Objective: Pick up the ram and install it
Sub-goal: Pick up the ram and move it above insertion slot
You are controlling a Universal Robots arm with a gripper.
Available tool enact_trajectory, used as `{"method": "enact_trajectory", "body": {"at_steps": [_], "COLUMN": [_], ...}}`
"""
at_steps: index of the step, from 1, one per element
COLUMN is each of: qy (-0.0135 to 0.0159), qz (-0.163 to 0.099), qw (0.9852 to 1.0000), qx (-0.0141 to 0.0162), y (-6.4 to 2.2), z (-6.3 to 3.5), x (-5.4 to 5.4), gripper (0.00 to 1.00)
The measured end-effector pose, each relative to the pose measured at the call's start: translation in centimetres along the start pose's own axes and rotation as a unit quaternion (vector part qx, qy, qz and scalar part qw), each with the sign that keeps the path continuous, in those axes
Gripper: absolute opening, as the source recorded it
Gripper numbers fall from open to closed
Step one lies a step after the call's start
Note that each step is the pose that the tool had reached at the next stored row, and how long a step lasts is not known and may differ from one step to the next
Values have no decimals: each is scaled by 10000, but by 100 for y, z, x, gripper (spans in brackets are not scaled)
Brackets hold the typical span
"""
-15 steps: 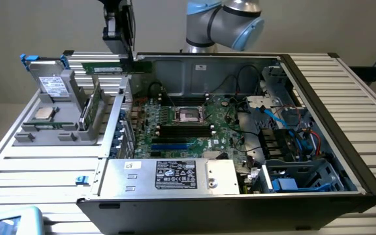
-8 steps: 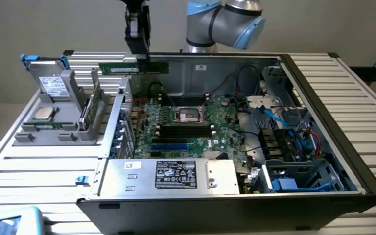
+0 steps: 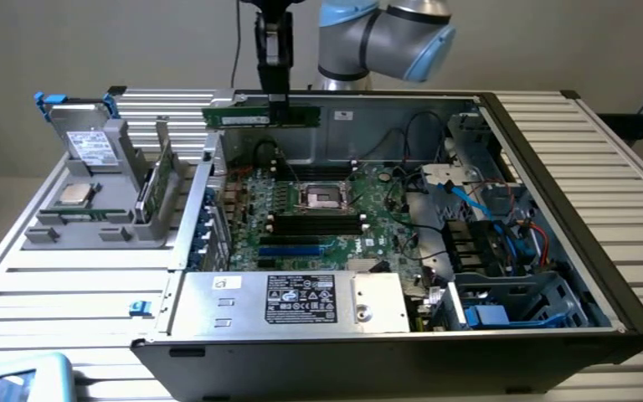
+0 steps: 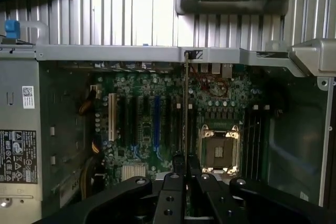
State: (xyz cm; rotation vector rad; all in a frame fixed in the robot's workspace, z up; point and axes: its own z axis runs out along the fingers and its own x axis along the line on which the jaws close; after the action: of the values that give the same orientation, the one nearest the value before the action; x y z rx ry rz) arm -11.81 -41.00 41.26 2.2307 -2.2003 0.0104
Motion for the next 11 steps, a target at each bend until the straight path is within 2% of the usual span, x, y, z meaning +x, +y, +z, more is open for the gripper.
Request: {"method": "enact_trajectory", "body": {"at_steps": [8,11], "qy": [0,0], "qz": [-1,0], "qw": [10000,10000], "qx": [-7,-22], "y": [-307,-414], "z": [66,96], "x": [-140,-174], "gripper": [13,13]}}
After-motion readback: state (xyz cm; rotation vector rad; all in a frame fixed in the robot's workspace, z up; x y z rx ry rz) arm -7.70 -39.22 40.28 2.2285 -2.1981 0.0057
